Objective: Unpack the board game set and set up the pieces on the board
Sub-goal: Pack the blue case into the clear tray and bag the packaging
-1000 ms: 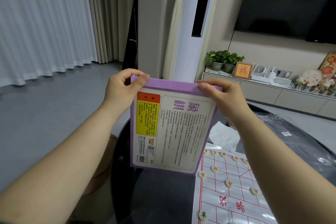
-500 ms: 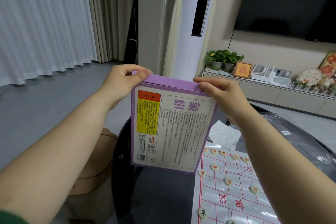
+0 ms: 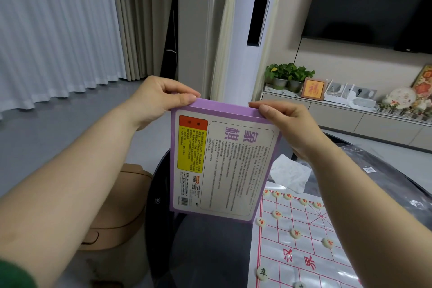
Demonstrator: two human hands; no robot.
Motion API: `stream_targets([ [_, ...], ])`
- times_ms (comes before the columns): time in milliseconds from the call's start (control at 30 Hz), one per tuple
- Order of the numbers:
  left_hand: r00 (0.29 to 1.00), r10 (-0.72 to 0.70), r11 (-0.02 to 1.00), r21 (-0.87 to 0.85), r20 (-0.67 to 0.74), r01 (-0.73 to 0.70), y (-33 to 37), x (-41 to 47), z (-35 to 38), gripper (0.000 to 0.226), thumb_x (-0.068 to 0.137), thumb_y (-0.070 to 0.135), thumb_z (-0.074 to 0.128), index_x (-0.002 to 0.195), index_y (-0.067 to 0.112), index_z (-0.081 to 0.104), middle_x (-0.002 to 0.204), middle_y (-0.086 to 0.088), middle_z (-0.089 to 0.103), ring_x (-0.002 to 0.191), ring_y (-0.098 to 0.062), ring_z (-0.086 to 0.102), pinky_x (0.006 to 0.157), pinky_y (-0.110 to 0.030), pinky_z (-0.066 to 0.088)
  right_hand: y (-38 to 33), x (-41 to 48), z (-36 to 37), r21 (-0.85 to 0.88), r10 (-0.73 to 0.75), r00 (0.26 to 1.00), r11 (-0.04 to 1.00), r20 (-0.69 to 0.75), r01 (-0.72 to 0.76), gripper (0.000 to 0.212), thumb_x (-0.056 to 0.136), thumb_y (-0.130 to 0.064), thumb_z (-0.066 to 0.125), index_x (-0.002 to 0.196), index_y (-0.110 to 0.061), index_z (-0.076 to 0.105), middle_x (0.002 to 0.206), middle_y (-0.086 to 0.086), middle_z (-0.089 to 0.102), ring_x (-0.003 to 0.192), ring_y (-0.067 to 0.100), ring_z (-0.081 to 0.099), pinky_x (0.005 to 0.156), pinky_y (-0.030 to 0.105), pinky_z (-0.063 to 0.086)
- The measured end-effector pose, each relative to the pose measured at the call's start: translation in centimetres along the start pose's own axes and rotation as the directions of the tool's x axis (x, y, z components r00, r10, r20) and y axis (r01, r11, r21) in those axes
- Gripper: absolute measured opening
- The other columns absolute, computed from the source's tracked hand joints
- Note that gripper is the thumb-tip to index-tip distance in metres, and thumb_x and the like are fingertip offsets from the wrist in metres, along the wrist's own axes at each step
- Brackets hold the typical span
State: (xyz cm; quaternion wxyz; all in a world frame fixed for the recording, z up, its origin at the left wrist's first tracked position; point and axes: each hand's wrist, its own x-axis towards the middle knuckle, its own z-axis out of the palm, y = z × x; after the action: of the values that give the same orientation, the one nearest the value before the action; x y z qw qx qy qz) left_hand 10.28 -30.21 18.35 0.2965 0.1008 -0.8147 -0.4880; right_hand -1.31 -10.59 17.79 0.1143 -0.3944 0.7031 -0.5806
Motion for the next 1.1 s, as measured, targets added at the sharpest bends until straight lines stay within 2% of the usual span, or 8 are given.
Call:
stream_targets([
  [167, 0.989, -0.055, 0.998, 0.036, 0.139, 0.051, 0.2, 0.3, -0.8, 0.019, 0.086, 0.008, 0.054, 0.087, 0.024, 0.065, 0.069, 0.016, 0.068, 0.067, 0.011, 0.062, 0.055, -0.003, 0.045, 0.4, -0.1, -0.2, -0.026, -0.035, 0.998, 0.999, 0.043, 0.036, 0.017, 0.087, -0.016, 0.054, 0.091, -0.031, 0.061, 0.085, -0.013, 0.063, 0.063, -0.013, 0.060, 0.054, 0.004, 0.047],
  [233, 0.979, -0.085, 0.996, 0.012, 0.183, 0.085, -0.1, 0.2, -1.1, 0.024, 0.089, 0.006, 0.049, 0.087, 0.024, 0.064, 0.082, 0.010, 0.068, 0.075, 0.002, 0.064, 0.058, -0.005, 0.048, 0.5, -0.1, -0.3, -0.025, -0.035, 0.998, 0.999, 0.048, 0.036, 0.019, 0.086, -0.013, 0.056, 0.092, -0.030, 0.061, 0.086, -0.012, 0.063, 0.063, -0.011, 0.061, 0.053, 0.005, 0.047],
  [367, 0.981, -0.083, 0.996, -0.026, 0.174, 0.089, -0.3, 0.3, -1.1, 0.034, 0.091, -0.003, 0.037, 0.088, 0.018, 0.063, 0.088, 0.003, 0.064, 0.081, -0.007, 0.060, 0.060, -0.008, 0.050, 0.7, 0.0, -0.4, -0.011, -0.032, 0.999, 0.999, 0.032, 0.032, 0.019, 0.086, -0.012, 0.054, 0.092, -0.029, 0.062, 0.085, -0.011, 0.062, 0.061, -0.011, 0.061, 0.051, 0.006, 0.046],
  [500, 0.987, -0.104, 0.957, -0.257, 0.121, 0.132, -1.0, 0.2, -0.6, 0.034, 0.088, -0.008, 0.035, 0.083, 0.012, 0.061, 0.068, 0.012, 0.070, 0.065, -0.001, 0.064, 0.061, -0.014, 0.052, 1.0, 0.1, -0.2, 0.035, -0.030, 0.999, 0.999, 0.019, 0.030, 0.019, 0.086, -0.012, 0.054, 0.086, -0.029, 0.063, 0.086, -0.011, 0.062, 0.063, -0.006, 0.062, 0.052, 0.007, 0.047],
  [700, 0.984, -0.180, 0.771, -0.620, 0.011, 0.148, -2.2, -0.6, 0.3, 0.045, 0.084, -0.010, 0.041, 0.061, 0.018, 0.067, 0.073, 0.007, 0.071, 0.076, -0.011, 0.065, 0.066, -0.020, 0.054, 0.9, -0.1, -0.1, 0.081, 0.025, 1.000, 0.996, 0.005, -0.026, 0.018, 0.085, -0.013, 0.055, 0.082, -0.027, 0.064, 0.088, -0.008, 0.063, 0.078, 0.009, 0.061, 0.066, 0.022, 0.051],
  [833, 0.984, -0.180, 0.766, -0.627, 0.004, 0.143, -1.8, -1.0, 0.3, 0.039, 0.085, -0.010, 0.043, 0.066, 0.015, 0.065, 0.080, 0.004, 0.071, 0.083, -0.013, 0.066, 0.073, -0.023, 0.054, -0.4, 0.4, 0.2, -0.228, -0.054, 0.998, 0.972, -0.018, 0.048, 0.008, 0.086, -0.022, 0.057, 0.082, -0.024, 0.064, 0.096, -0.010, 0.060, 0.085, 0.006, 0.058, 0.072, 0.023, 0.053],
  [967, 0.990, -0.132, 0.859, -0.504, -0.054, 0.088, -1.7, -1.6, 0.5, 0.025, 0.088, -0.003, 0.045, 0.089, 0.015, 0.062, 0.092, 0.000, 0.065, 0.082, -0.009, 0.062, 0.074, -0.017, 0.052, -2.9, 1.6, 1.9, -0.637, -0.118, 0.987, 0.754, 0.108, 0.160, 0.029, 0.086, -0.035, 0.055, 0.112, -0.025, 0.060, 0.099, -0.014, 0.056, 0.098, 0.009, 0.055, 0.087, 0.036, 0.051],
  [1100, 0.994, -0.047, 0.923, -0.385, -0.098, 0.006, -2.4, -3.0, 1.3, 0.036, 0.085, 0.003, 0.054, 0.105, 0.032, 0.054, 0.110, 0.009, 0.059, 0.093, -0.001, 0.058, 0.085, -0.019, 0.049, -5.2, 2.3, 4.2, -0.726, -0.117, 0.944, 0.612, 0.309, 0.314, 0.033, 0.090, -0.033, 0.050, 0.122, -0.025, 0.055, 0.115, -0.006, 0.063, 0.101, 0.011, 0.059, 0.085, 0.027, 0.048],
])
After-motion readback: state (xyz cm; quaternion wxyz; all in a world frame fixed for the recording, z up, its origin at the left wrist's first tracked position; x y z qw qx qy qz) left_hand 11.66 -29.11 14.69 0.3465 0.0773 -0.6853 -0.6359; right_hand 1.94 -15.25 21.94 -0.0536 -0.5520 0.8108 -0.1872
